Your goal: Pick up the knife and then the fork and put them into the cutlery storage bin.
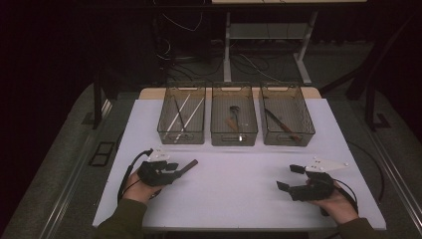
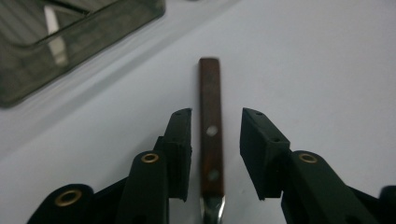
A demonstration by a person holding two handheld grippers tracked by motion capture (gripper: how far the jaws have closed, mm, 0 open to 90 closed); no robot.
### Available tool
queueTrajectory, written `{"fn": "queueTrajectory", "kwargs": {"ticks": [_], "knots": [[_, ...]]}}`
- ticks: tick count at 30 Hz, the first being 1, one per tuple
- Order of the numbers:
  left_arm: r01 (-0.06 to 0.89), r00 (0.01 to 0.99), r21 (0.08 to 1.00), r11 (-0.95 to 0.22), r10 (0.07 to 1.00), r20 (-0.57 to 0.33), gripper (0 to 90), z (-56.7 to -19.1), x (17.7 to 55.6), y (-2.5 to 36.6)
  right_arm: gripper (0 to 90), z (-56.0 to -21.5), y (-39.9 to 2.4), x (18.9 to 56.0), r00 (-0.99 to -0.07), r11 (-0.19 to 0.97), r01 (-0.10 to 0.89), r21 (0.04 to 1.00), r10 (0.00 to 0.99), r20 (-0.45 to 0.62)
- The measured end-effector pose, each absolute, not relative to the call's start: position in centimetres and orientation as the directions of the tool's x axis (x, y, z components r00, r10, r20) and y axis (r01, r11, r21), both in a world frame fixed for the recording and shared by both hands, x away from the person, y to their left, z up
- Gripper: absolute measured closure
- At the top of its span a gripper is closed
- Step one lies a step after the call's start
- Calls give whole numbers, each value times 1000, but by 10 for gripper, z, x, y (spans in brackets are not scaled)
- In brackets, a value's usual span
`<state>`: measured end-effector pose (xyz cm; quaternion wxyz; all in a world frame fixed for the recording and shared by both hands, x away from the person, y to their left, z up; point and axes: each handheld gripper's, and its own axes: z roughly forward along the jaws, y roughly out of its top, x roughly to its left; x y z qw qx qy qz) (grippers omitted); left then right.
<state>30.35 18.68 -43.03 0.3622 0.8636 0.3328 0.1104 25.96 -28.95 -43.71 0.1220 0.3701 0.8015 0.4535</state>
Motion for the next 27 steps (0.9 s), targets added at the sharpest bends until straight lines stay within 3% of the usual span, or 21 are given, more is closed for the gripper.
{"fn": "queueTrajectory", "kwargs": {"ticks": [14, 27], "knots": [[518, 769, 640, -568, 636, -59, 724, -440, 300, 191, 183, -439, -287, 259, -707, 328, 484, 811, 693, 141], [489, 789, 651, -581, 612, -47, 763, -442, 301, 194, 183, -440, -287, 259, -712, 337, 486, 807, 688, 142]]}}
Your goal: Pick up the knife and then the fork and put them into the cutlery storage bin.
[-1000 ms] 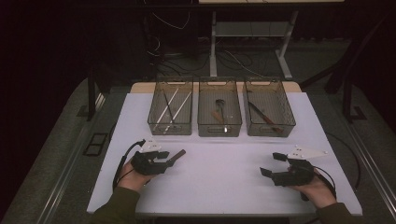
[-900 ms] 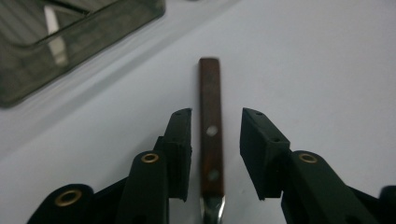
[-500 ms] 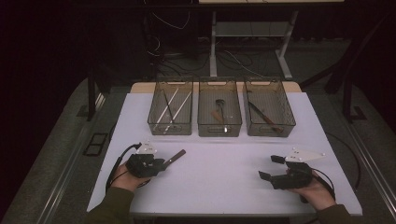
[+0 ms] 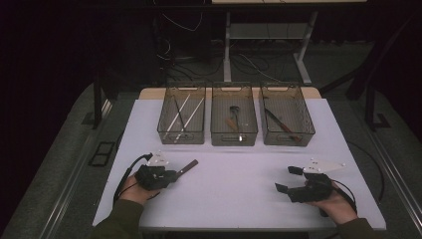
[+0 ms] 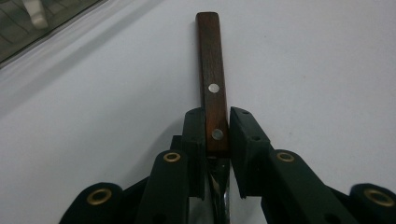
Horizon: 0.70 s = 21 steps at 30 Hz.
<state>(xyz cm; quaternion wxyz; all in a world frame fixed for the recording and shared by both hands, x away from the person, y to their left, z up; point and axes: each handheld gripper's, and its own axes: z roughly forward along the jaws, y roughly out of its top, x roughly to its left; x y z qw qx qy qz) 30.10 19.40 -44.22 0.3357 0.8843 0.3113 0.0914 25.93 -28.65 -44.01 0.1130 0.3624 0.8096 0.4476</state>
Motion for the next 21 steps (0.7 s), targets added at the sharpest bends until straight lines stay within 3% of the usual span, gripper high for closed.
{"fn": "queueTrajectory", "kwargs": {"ticks": [21], "knots": [[503, 803, 674, -542, 581, -133, 771, -433, 308, 187, 147, -440, -284, 261, -724, 353, 493, 795, 674, 150]]}}
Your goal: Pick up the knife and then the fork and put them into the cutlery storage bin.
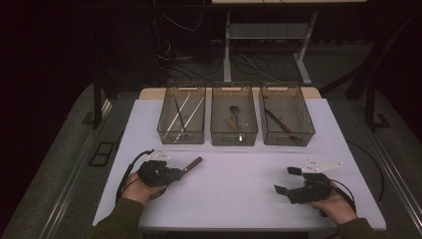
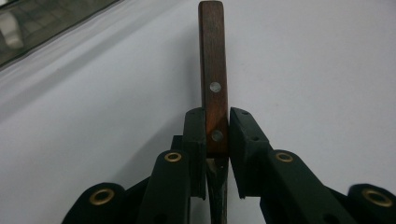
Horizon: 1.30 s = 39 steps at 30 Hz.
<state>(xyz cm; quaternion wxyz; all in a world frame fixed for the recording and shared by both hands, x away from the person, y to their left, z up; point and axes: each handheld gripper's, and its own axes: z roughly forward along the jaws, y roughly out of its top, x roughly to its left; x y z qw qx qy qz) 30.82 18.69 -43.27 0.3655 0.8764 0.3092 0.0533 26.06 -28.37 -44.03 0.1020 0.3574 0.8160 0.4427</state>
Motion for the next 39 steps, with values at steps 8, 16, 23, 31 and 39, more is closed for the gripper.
{"fn": "queueTrajectory", "kwargs": {"ticks": [8, 16, 23, 31, 39], "knots": [[458, 830, 725, -514, 539, -142, 771, -416, 302, 175, 147, -433, -280, 261, -757, 373, 463, 804, 639, 140], [406, 865, 757, -511, 482, -139, 770, -397, 298, 157, 147, -421, -275, 265, -783, 386, 445, 808, 606, 141], [333, 914, 761, -556, 389, -116, 770, -388, 298, 133, 147, -408, -265, 274, -844, 439, 395, 807, 521, 130], [257, 956, 751, -608, 274, -106, 770, -383, 301, 100, 147, -394, -247, 282, -900, 490, 332, 806, 421, 114], [172, 984, 716, -677, 147, -97, 770, -379, 303, 64, 147, -381, -223, 291, -935, 529, 276, 802, 341, 97]]}}
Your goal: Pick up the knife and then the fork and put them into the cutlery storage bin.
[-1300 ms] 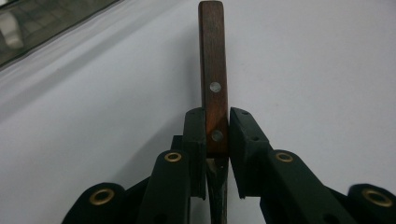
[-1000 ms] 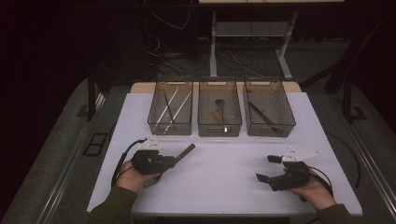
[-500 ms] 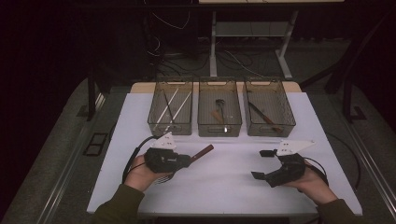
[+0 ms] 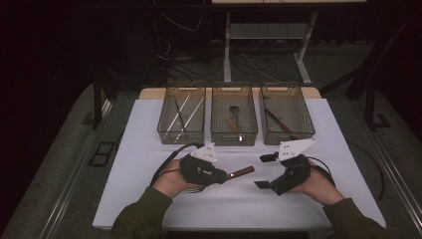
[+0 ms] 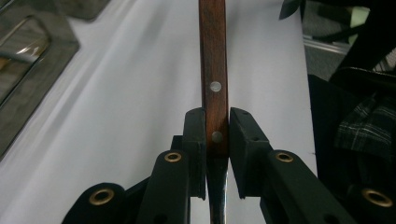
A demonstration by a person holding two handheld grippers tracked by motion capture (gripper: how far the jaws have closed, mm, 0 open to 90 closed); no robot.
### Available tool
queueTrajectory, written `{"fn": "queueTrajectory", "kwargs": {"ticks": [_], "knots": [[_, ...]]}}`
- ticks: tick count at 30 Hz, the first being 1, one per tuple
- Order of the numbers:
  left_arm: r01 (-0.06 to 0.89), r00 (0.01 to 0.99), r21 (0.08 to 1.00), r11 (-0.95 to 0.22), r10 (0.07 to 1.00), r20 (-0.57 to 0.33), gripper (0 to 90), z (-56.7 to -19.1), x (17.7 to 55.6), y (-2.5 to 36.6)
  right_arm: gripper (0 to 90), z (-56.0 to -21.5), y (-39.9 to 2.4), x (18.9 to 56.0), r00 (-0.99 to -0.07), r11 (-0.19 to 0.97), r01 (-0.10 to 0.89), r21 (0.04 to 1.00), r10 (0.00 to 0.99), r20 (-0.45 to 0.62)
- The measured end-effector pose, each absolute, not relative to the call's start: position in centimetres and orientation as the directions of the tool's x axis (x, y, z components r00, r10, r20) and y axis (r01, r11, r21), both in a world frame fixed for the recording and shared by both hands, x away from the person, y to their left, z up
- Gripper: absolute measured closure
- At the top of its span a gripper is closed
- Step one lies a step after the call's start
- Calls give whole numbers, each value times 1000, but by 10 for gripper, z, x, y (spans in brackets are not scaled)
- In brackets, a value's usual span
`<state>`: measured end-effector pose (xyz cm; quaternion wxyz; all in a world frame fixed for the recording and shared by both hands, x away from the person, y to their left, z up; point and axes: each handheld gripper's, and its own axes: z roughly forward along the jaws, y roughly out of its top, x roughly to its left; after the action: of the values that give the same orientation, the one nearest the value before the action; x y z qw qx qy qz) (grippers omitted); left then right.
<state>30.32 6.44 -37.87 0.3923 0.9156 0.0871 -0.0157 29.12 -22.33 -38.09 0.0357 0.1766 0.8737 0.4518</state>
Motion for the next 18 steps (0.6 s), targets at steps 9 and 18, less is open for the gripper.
{"fn": "queueTrajectory", "kwargs": {"ticks": [9, 18], "knots": [[100, 995, 687, -720, 53, -89, 769, -380, 302, 37, 169, -384, -201, 299, -967, 612, 217, 761, 241, 83], [39, 996, 646, -762, -20, -84, 769, -385, 296, 29, 423, -399, -189, 293, -988, 711, 152, 687, 126, 89]]}}
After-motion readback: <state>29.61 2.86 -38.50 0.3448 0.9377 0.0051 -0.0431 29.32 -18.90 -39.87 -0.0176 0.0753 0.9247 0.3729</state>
